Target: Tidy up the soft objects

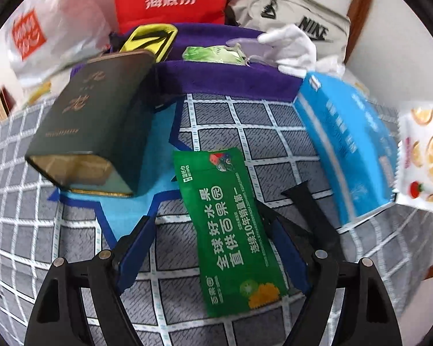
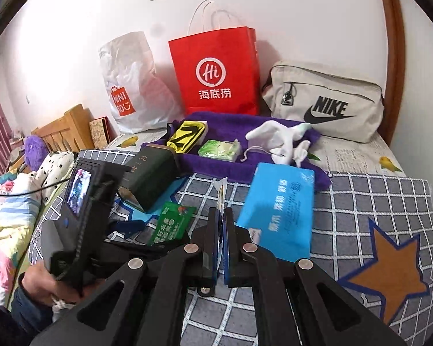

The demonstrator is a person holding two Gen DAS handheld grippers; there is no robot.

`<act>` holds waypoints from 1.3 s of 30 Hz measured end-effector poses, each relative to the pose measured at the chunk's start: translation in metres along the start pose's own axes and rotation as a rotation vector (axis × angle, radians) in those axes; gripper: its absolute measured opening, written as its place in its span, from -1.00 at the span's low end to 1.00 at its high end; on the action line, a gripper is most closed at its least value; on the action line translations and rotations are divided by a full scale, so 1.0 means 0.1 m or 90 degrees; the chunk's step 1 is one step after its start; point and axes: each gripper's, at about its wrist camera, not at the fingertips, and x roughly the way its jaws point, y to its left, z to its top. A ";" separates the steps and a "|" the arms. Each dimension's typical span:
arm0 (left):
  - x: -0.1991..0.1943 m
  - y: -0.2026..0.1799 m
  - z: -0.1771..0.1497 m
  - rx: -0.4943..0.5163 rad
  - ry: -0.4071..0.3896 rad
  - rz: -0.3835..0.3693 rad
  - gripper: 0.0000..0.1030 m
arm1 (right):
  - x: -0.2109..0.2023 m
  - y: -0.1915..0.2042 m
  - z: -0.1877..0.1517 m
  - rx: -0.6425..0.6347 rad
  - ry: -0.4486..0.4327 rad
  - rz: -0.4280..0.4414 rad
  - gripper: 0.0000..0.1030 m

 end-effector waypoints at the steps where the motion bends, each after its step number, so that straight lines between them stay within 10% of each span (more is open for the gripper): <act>1: 0.01 -0.04 -0.01 0.016 -0.010 0.016 0.60 | 0.00 -0.01 -0.02 0.003 0.000 0.002 -0.94; 6: 0.00 -0.03 -0.01 0.006 -0.034 0.010 0.51 | 0.03 -0.11 -0.09 0.029 0.006 0.011 -0.94; 10: -0.07 0.01 -0.04 0.009 -0.040 -0.021 -0.20 | -0.01 -0.14 -0.13 0.035 0.005 0.015 -0.94; 13: -0.09 0.08 -0.02 -0.004 -0.024 -0.052 -0.33 | -0.05 -0.16 -0.15 0.039 0.001 0.016 -0.94; 39: -0.85 0.20 -0.03 0.000 -0.094 -0.089 -0.37 | -0.15 -0.06 -0.02 0.022 -0.009 0.024 -0.94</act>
